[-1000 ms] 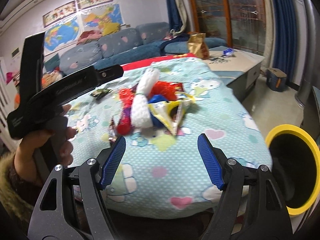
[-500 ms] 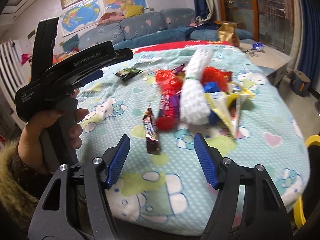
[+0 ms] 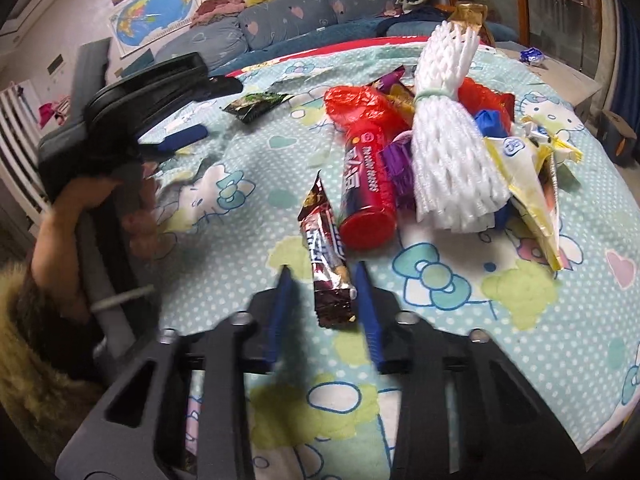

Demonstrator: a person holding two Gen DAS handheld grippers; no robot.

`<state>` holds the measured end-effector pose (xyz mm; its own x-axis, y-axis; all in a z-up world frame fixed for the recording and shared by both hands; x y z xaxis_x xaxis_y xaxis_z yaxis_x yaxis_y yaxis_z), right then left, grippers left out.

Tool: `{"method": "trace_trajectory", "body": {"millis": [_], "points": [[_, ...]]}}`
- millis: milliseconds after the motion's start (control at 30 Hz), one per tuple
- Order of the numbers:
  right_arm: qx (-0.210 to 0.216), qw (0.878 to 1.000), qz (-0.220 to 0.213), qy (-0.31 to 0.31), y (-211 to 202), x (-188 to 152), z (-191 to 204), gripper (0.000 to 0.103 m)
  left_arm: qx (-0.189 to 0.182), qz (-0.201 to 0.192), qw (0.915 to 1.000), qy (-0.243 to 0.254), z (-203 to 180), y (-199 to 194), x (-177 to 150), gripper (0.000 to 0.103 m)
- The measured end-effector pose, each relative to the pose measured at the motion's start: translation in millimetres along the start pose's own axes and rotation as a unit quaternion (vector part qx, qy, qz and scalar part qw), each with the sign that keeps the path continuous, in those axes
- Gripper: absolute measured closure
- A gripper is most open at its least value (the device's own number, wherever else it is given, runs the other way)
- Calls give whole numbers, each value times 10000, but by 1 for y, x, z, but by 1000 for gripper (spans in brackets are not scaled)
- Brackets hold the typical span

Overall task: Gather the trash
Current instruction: 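Grasp the candy bar wrapper with the right tool while the left tool grasps the green snack packet, then carry the candy bar wrapper and green packet over the yellow bin with both tools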

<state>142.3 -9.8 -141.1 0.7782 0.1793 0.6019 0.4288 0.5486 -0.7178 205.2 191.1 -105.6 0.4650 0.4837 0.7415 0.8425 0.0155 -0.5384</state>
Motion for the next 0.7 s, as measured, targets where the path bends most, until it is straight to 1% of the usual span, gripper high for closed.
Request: {"method": "trace_trajectory", "body": {"millis": [33,67,133,167,200,233,300,367,500,700], "points": [[7,10000,9,-18,0,-1,0,90,-27,31,9999,-108,3,5,2,44],[7,10000,3,-43,-1,0,0,90,-48,56,9998,-209,5,10,4,46],[18,10000,-4,-64,-2,-2,2,90,-66,122,9993,-358,9,19,5,56],[36,10000,0,-65,-3,-3,3,90,-63,147,9990,-426,11,23,6,58],[68,10000,3,-66,-4,-4,5,90,-73,181,9987,-481,13,27,6,65],[105,9999,10,-70,-6,-5,6,90,-61,224,9983,-535,14,31,5,74],[177,9998,23,-94,-10,-9,9,91,-63,280,9979,-584,16,36,3,85],[247,9996,29,-119,-14,-11,12,91,-122,251,9981,-546,14,33,0,90],[350,9993,-19,-92,-24,-12,12,91,-288,98,9992,-259,-3,17,-1,95],[327,9992,-214,-53,-43,-4,5,91,-500,-138,9982,300,-36,-10,5,96]]}}
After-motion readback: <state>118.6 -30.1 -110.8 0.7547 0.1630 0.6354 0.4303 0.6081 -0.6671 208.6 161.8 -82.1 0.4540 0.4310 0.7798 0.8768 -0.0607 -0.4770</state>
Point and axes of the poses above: each gripper's, at about its wrist camera, not at the fingertips, and y roughly the way its jaws point, z to its left, x to its top, the point moved 7 cm from there along y, roughly the way its jaws point, and after that the axes turned 9 degrees about y, right-handed, at the moved point
